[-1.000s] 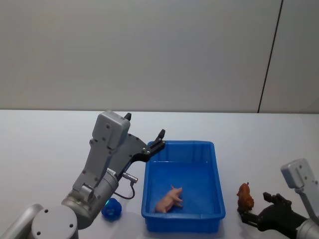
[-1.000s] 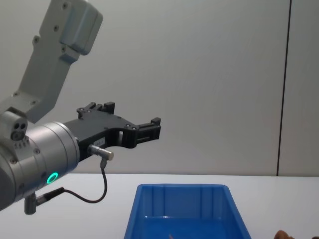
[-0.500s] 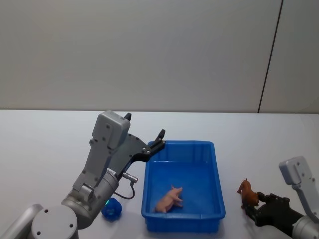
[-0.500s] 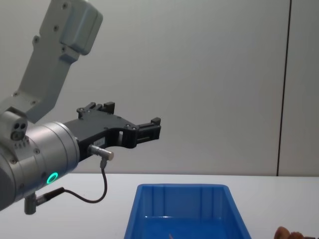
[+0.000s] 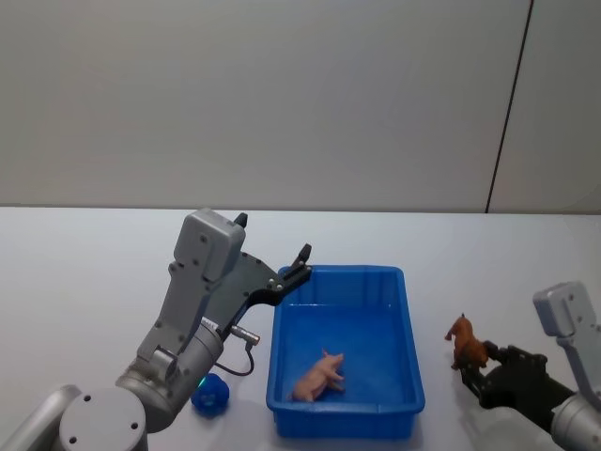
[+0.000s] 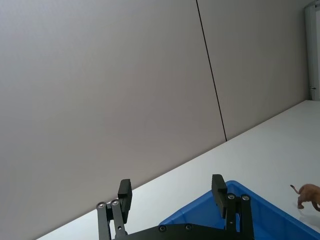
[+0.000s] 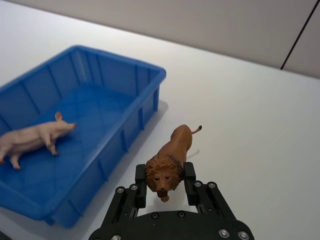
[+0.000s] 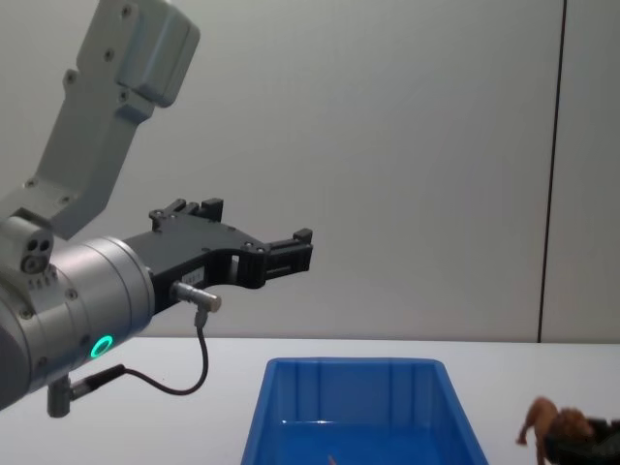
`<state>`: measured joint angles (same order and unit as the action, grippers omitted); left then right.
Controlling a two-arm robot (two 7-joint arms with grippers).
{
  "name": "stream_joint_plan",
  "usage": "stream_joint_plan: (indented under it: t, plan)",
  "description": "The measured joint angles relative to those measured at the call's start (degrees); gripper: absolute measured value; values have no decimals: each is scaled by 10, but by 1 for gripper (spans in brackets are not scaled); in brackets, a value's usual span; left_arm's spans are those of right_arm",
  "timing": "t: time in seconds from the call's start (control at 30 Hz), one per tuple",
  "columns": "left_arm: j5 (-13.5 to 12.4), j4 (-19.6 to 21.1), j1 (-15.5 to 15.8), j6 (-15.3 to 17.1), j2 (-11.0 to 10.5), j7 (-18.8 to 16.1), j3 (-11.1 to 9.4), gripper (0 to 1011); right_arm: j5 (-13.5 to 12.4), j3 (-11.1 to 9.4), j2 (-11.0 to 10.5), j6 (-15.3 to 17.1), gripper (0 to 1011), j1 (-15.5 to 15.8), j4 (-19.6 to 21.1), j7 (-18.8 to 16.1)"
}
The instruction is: Pick up the two dolls from the table and place them into the box.
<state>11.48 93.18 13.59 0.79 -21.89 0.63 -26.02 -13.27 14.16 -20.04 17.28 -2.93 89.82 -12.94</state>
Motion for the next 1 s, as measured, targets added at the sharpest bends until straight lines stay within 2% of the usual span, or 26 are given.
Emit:
stream_joint_plan:
  t: [0.3, 0.63, 0.8, 1.0]
  plan:
    - [0, 0, 0, 0, 0, 0, 0, 1001, -1, -1, -1, -37, 422, 0, 33, -13]
    - [0, 0, 0, 0, 0, 0, 0, 1001, 5, 8, 5, -50, 422, -8, 65, -53]
    - [0, 0, 0, 0, 0, 0, 0, 1001, 19, 19, 14, -48, 422, -16, 73, -78]
    - [0, 0, 0, 0, 0, 0, 0, 1001, 41, 30, 24, -47, 425, -26, 67, -94]
